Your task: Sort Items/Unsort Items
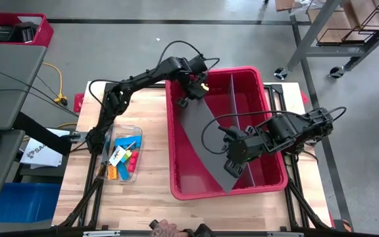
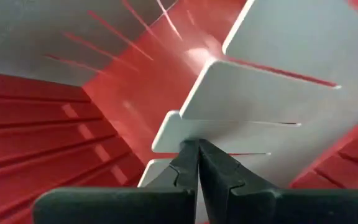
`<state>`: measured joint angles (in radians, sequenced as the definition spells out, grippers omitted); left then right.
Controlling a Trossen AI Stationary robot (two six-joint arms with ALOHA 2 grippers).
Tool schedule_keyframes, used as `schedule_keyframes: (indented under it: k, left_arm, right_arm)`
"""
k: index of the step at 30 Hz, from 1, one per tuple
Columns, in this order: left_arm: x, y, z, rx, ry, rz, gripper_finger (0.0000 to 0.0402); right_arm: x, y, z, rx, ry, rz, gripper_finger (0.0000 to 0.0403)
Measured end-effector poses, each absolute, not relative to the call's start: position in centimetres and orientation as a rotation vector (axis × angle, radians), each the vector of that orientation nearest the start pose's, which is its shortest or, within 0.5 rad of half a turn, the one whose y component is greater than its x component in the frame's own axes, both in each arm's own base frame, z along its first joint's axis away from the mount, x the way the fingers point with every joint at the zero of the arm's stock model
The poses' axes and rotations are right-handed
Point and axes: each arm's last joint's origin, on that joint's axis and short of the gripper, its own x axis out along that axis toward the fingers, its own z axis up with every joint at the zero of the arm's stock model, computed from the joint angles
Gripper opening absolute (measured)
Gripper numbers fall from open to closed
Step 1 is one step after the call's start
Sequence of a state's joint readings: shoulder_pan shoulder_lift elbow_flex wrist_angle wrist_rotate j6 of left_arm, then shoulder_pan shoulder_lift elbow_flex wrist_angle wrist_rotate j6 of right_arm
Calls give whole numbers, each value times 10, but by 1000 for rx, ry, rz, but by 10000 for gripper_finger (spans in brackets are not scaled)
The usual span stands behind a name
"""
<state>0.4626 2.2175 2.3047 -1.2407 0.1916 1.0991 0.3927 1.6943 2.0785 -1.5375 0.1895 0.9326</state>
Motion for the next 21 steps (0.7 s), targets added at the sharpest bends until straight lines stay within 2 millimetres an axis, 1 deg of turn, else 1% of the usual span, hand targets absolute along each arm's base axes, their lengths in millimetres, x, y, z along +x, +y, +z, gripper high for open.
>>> schedule_keyframes:
  k: [3, 6, 8, 11, 14, 17, 21]
  left_arm:
    - [404, 195, 326, 605, 1033, -335, 3]
    - [396, 192, 341, 591, 1015, -296, 1]
    - [390, 191, 352, 581, 1030, -222, 3]
    - [378, 187, 374, 603, 1023, -114, 12]
    - [369, 182, 397, 639, 938, -61, 23]
    - [364, 181, 408, 607, 893, -13, 33]
    - [354, 181, 415, 527, 889, 35, 53]
  right_arm:
    - [276, 108, 425, 490, 1074, -337, 0]
    - [275, 108, 427, 476, 1071, -324, 0]
    - [274, 108, 430, 467, 1066, -304, 0]
    - [270, 106, 436, 465, 1069, -299, 0]
    - [268, 104, 443, 424, 1047, -273, 0]
    - [269, 100, 448, 362, 1015, -254, 0]
    - [276, 98, 442, 240, 1041, -218, 0]
